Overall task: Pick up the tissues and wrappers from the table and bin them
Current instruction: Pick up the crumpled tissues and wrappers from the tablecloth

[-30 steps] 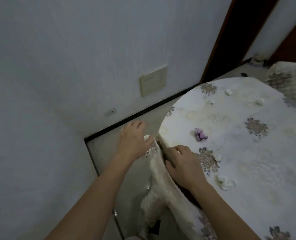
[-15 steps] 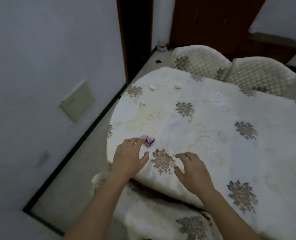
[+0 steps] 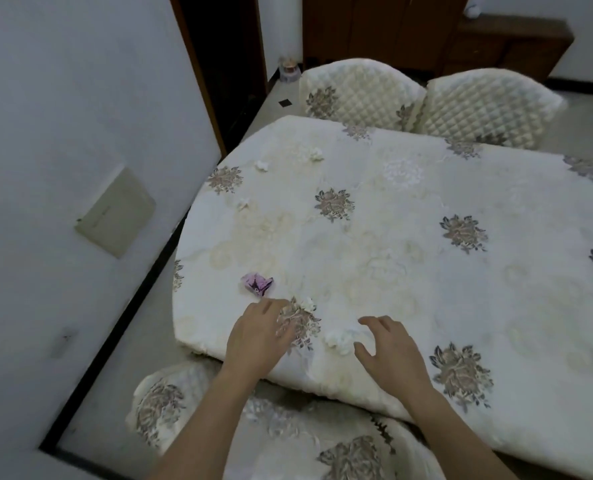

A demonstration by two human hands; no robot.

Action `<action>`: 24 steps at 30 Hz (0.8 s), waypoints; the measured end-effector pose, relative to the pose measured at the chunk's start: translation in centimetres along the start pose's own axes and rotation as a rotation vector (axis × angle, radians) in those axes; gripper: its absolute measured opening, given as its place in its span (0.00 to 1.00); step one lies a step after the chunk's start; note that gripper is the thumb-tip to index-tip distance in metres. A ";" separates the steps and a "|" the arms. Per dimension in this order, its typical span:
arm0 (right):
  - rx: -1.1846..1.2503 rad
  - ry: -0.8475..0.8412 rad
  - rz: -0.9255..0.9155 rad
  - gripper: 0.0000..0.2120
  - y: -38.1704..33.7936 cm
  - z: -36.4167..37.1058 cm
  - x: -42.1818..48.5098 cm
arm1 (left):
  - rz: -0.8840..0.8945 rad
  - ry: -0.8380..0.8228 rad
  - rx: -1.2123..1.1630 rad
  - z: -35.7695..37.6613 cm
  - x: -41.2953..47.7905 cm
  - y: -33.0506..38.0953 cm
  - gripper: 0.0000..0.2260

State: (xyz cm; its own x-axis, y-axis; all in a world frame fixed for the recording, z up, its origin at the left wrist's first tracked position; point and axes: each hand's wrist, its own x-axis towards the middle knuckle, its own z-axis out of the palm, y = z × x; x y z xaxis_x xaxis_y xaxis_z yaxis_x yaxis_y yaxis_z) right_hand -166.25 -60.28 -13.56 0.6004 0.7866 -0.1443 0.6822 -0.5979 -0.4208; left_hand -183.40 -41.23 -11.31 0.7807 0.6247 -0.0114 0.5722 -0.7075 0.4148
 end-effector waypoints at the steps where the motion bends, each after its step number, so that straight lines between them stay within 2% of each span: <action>1: 0.010 -0.003 0.011 0.20 0.1 0.2 0.1 | -0.003 -0.024 -0.015 0.4 0.3 0.0 0.16; 7: -0.024 -0.081 0.064 0.26 -0.7 2.4 1.6 | 0.034 -0.154 -0.084 3.2 3.5 -1.3 0.18; 10: -0.059 -0.055 0.090 0.28 -0.7 3.9 2.2 | 0.070 -0.204 -0.092 4.7 5.2 -1.9 0.17; 14: -0.070 -0.094 0.214 0.32 -0.9 5.0 2.5 | 0.139 -0.245 -0.072 6.5 7.0 -2.8 0.19; 18: -0.094 -0.064 0.281 0.33 -0.8 5.9 2.6 | 0.202 -0.270 -0.089 8.1 8.5 -3.4 0.21; 24: -0.092 -0.003 0.291 0.30 -0.8 7.4 2.5 | 0.282 -0.217 -0.134 9.5 9.4 -4.0 0.12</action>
State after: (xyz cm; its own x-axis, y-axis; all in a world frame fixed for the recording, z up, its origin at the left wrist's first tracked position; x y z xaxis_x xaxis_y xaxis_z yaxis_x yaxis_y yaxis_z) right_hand -168.36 -56.73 -20.21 0.7752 0.5804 -0.2494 0.5166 -0.8096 -0.2786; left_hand -176.02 -35.63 -21.71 0.9460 0.3172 -0.0665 0.3008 -0.7830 0.5445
